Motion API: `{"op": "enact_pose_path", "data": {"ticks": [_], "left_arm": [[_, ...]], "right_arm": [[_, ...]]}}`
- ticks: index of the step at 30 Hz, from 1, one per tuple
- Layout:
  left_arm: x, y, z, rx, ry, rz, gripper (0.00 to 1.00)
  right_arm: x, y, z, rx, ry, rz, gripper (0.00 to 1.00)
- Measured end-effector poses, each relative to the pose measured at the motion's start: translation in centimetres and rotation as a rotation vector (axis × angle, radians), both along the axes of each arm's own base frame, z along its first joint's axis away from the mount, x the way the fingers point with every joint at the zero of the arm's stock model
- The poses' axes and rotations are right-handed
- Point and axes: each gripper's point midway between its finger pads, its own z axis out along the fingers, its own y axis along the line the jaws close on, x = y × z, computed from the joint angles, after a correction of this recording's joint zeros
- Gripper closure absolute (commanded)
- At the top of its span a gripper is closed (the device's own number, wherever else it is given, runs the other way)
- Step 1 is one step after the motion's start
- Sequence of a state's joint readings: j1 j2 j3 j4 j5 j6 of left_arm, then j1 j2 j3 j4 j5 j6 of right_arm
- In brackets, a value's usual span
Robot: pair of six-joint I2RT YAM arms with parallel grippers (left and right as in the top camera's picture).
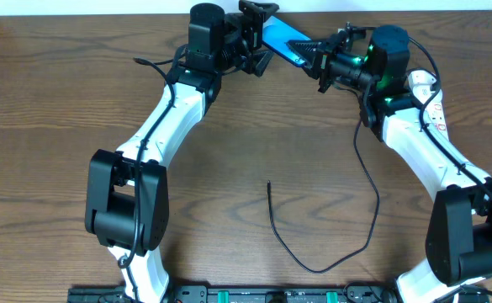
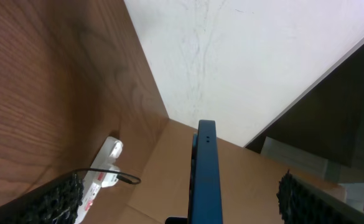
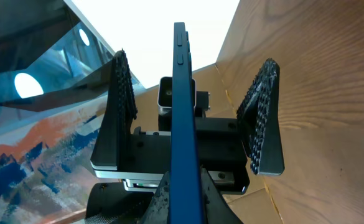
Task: Plug charger to phone and switch on socket
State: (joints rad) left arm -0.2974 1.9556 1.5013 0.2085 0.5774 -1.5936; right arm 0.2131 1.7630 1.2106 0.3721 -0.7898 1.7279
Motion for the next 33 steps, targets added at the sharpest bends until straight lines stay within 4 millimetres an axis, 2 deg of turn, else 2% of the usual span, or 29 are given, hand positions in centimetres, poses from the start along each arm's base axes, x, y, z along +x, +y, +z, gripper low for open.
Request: {"op": "enact_pose_path", "data": {"ticks": [1,3,6,12,16,17,19,25,32,33], "left_arm": [[0.00,0.00,0.01,-0.001,0.000,0.000,0.00],[0.00,0.00,0.01,-0.003,0.002,0.001,0.14],[0.00,-0.01,0.03,-0.003,0.001,0.000,0.30],[0.00,-0.01,0.03,-0.003,0.002,0.000,0.44],[0.00,-0.01,0.03,-0.005,0.003,0.001,0.67],[-0.01,-0.01,0.00,-0.005,0.005,0.001,0.70],[0.01,0.01,0.01,-0.005,0.004,0.003,0.72],[0.03,-0.01,0.10,-0.005,-0.001,0.001,0.92],[0.13,0.16,0.17,-0.005,-0.003,0.004,0.93],[0.13,0.17,0.17,-0.005,-0.003,0.004,0.92]], "right_arm": [[-0.01,0.02,0.00,0.000,0.000,0.001,0.99],[-0.03,0.02,0.00,0.001,0.000,0.002,0.99],[-0.03,0.02,0.01,0.001,0.000,0.002,0.99],[-0.07,0.05,0.01,0.001,0.001,0.005,0.99],[-0.14,0.09,0.02,0.007,0.009,0.009,0.99],[-0.16,0.10,0.02,0.008,0.011,0.009,0.99],[-0.18,0.12,0.03,0.011,0.015,0.010,0.99],[-0.38,0.32,0.00,0.015,0.022,0.021,0.99],[-0.36,0.65,-0.14,0.023,0.043,0.012,0.99],[-0.36,0.68,-0.14,0.023,0.043,0.012,0.95]]}}
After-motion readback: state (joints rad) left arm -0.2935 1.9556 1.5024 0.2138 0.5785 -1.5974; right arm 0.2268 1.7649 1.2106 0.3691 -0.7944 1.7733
